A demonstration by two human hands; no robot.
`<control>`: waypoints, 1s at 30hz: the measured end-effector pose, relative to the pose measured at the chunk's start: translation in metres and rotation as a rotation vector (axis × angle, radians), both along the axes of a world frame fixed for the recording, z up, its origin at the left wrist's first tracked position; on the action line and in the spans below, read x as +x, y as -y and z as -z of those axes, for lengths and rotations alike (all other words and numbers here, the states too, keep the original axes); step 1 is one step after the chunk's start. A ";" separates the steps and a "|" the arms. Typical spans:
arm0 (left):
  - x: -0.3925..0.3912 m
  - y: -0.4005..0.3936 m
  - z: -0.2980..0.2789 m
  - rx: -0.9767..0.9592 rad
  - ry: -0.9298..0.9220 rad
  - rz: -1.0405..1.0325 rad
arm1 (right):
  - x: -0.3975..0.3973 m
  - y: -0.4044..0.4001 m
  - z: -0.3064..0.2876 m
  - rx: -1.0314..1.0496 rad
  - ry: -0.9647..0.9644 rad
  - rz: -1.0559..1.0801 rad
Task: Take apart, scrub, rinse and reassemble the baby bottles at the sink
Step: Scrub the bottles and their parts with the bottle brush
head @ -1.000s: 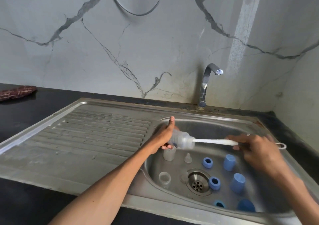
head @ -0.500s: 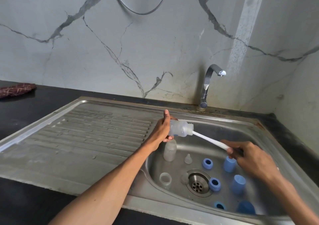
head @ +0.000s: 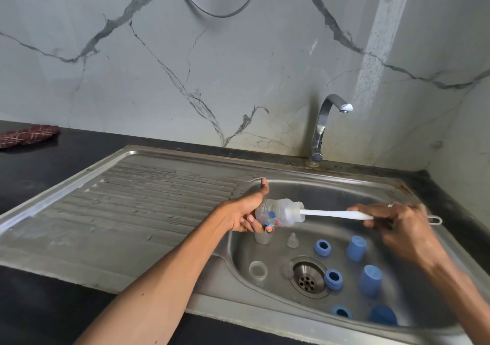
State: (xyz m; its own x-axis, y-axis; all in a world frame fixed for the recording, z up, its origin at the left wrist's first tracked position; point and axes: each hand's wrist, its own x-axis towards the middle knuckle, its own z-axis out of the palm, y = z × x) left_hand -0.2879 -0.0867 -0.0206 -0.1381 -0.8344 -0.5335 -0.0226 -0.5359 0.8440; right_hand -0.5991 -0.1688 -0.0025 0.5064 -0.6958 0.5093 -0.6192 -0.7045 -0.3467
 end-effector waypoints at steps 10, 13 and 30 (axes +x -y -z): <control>-0.021 0.016 0.000 -0.461 0.050 -0.566 | 0.008 -0.018 -0.008 0.278 -0.151 0.068; -0.022 0.019 0.001 -0.546 0.109 -0.570 | 0.006 -0.013 -0.008 0.335 -0.145 0.086; -0.031 0.021 0.008 -0.738 0.375 -0.505 | -0.007 0.003 -0.004 0.146 -0.121 0.181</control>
State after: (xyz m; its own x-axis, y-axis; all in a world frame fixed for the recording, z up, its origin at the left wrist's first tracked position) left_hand -0.3191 -0.1077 -0.0289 0.4005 -0.8913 0.2124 -0.2718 0.1058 0.9565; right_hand -0.6058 -0.1722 0.0011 0.4182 -0.8425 0.3396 -0.7741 -0.5261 -0.3522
